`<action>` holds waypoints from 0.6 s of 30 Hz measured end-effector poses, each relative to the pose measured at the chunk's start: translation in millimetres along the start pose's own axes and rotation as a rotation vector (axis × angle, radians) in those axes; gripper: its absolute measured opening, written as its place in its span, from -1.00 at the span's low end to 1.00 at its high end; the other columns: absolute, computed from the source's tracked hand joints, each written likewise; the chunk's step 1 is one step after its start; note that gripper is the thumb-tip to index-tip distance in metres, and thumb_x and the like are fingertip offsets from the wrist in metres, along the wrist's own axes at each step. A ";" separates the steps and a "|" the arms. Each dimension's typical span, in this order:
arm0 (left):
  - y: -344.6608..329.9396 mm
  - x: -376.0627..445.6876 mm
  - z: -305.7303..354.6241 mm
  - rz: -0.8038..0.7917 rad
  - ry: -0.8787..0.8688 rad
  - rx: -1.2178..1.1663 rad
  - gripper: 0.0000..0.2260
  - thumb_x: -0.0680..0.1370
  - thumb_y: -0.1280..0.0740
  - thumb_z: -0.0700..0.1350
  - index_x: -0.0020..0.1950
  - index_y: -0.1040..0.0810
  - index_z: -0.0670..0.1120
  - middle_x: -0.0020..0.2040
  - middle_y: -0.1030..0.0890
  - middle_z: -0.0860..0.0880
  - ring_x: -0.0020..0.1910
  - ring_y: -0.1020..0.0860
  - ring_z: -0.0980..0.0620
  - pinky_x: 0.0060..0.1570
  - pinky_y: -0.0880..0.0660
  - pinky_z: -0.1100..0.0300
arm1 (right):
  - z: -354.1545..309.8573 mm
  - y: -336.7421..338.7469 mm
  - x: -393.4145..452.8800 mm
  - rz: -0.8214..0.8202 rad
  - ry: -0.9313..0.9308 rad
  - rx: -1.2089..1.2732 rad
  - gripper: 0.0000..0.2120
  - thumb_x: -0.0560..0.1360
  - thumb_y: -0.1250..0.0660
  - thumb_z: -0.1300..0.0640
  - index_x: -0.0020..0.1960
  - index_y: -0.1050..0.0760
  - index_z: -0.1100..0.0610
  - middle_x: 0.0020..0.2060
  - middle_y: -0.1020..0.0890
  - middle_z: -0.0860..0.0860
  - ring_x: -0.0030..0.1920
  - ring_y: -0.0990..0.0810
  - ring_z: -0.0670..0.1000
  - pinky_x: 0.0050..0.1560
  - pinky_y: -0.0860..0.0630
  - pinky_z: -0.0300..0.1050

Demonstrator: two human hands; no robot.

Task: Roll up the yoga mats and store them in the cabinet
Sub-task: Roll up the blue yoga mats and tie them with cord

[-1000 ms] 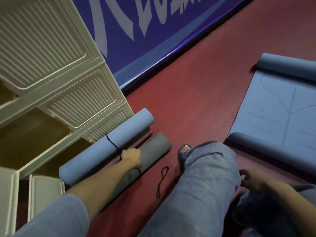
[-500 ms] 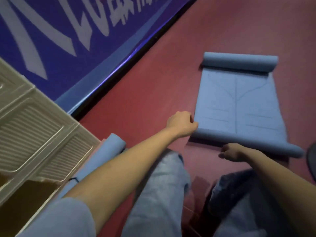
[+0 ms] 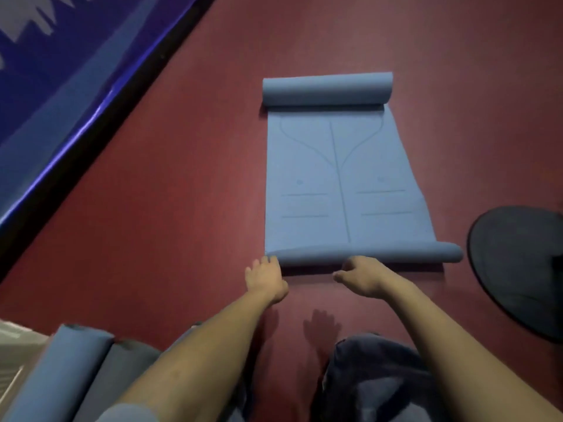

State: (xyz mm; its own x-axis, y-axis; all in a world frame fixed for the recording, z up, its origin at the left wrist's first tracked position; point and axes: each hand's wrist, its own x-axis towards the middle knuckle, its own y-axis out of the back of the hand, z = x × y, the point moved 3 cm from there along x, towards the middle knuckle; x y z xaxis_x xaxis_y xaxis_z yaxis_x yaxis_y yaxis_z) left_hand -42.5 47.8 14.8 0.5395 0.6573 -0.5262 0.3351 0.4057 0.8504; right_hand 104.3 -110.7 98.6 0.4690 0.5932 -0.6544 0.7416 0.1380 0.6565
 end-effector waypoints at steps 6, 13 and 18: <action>-41.2 95.2 70.8 0.017 -0.184 0.053 -0.26 0.55 -0.38 0.04 0.64 -0.07 0.02 0.63 -0.13 -0.14 0.63 -0.03 -0.22 0.57 -0.05 -0.08 | -7.2 12.5 14.0 0.044 0.040 0.043 -0.66 0.52 -0.26 -0.21 0.00 -0.54 0.07 0.00 -0.67 0.04 0.05 -0.60 0.12 0.01 -0.53 -0.02; -81.1 130.9 68.7 -0.223 -0.207 0.134 -0.38 0.59 -0.35 -0.13 0.62 -0.20 0.02 0.37 -0.51 -0.12 0.31 -0.54 -0.18 0.23 -0.48 -0.01 | 6.0 26.1 23.7 0.042 0.012 0.165 -0.53 0.57 -0.29 -0.20 0.36 -0.49 0.06 0.24 -0.64 0.03 0.24 -0.58 0.05 0.26 -0.49 -0.05; -58.1 127.0 85.7 -0.153 -0.382 0.377 -0.73 0.63 -0.24 -0.22 0.30 -0.59 -0.10 0.30 -0.59 -0.09 0.33 -0.50 -0.14 0.22 -0.48 0.02 | 19.6 22.8 57.4 0.036 -0.039 0.169 -0.56 0.56 -0.28 -0.15 0.32 -0.51 0.08 0.23 -0.62 0.05 0.20 -0.58 0.09 0.15 -0.50 -0.08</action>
State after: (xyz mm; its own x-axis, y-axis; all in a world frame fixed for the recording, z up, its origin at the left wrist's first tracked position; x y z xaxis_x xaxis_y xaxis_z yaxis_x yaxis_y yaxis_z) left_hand 72.7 53.2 -101.5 0.6812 0.3029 -0.6665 0.6471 0.1768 0.7417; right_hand 157.5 -89.0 68.7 0.5122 0.5637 -0.6480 0.7925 -0.0194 0.6095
